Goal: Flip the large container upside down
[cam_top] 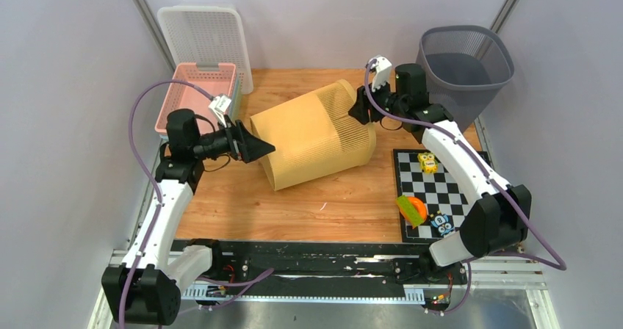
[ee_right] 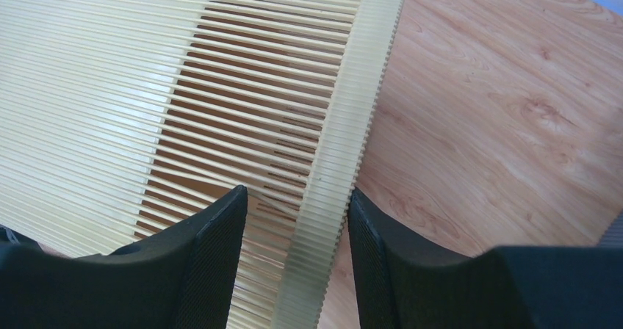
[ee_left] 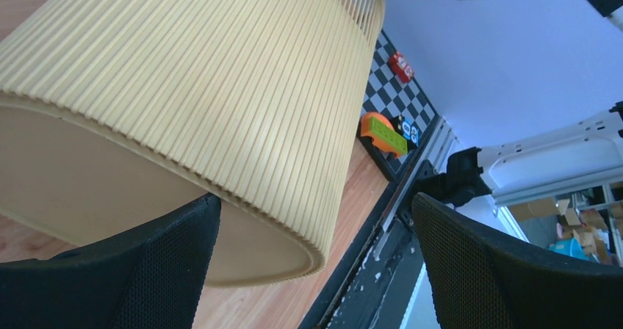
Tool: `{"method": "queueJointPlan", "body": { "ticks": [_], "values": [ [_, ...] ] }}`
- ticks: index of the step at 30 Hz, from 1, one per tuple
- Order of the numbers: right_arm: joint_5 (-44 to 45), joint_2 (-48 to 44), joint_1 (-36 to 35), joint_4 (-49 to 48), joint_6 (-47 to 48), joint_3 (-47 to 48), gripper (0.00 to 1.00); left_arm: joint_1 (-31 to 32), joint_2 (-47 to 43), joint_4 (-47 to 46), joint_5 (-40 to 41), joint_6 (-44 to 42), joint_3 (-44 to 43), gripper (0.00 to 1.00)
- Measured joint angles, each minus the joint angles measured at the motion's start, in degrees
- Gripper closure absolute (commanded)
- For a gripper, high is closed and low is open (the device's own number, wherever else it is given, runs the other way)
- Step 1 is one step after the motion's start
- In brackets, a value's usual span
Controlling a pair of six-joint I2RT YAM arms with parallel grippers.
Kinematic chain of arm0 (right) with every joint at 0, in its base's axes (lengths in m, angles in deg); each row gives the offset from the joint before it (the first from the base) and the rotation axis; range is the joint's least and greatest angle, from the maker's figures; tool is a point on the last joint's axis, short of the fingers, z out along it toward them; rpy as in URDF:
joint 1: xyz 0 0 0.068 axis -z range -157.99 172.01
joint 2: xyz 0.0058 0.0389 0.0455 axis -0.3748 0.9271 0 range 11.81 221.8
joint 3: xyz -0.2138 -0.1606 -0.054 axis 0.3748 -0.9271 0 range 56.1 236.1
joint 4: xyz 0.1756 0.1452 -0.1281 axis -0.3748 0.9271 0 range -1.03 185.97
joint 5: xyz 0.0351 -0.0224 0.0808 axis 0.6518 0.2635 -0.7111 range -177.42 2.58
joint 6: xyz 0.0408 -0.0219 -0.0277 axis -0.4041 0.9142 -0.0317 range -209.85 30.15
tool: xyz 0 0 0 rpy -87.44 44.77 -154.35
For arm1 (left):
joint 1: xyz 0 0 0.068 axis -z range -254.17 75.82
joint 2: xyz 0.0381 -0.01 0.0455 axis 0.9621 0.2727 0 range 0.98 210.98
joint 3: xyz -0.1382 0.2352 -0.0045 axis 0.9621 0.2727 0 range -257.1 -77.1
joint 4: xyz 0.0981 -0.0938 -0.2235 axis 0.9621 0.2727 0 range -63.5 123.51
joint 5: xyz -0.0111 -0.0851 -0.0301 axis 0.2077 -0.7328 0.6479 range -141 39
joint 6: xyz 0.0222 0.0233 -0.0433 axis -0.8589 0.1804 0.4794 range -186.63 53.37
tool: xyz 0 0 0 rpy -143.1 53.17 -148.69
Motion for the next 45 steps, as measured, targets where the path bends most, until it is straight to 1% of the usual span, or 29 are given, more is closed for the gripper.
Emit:
{"method": "queueJointPlan", "body": {
  "ticks": [6, 11, 15, 20, 28, 39, 45],
  "values": [
    [0.0, 0.5, 0.6, -0.1, -2.1, 0.1, 0.45, -0.1, -0.7, -4.9, 0.9, 4.3, 0.0, 0.00],
    [-0.7, 1.0, 1.2, -1.2, -4.3, 0.1, 0.44, -0.1, -0.7, -6.8, 0.9, 6.3, -0.1, 0.00],
    [-3.1, 1.6, 2.5, -2.3, -7.1, 0.0, 0.44, -0.1, -0.7, -7.6, 1.0, 7.7, -0.8, 0.00],
    [-6.7, 2.7, 4.1, -4.5, -11.6, -0.7, 0.44, -0.1, -0.7, -8.4, 1.5, 8.8, -3.5, 0.00],
    [-9.9, 5.0, 4.5, -7.6, -17.3, -2.2, 0.44, 0.0, -1.1, -11.3, 2.8, 10.4, -6.6, 0.00],
    [-13.0, 7.3, 4.4, -12.0, -22.6, -4.5, 0.43, 0.1, -1.0, -17.0, 3.7, 13.3, -7.8, 0.00],
    [-12.8, 8.0, 4.5, -13.0, -24.0, -4.9, 0.43, 0.8, -0.3, -18.6, 4.3, 13.5, -8.1, 0.00]
  ]
}}
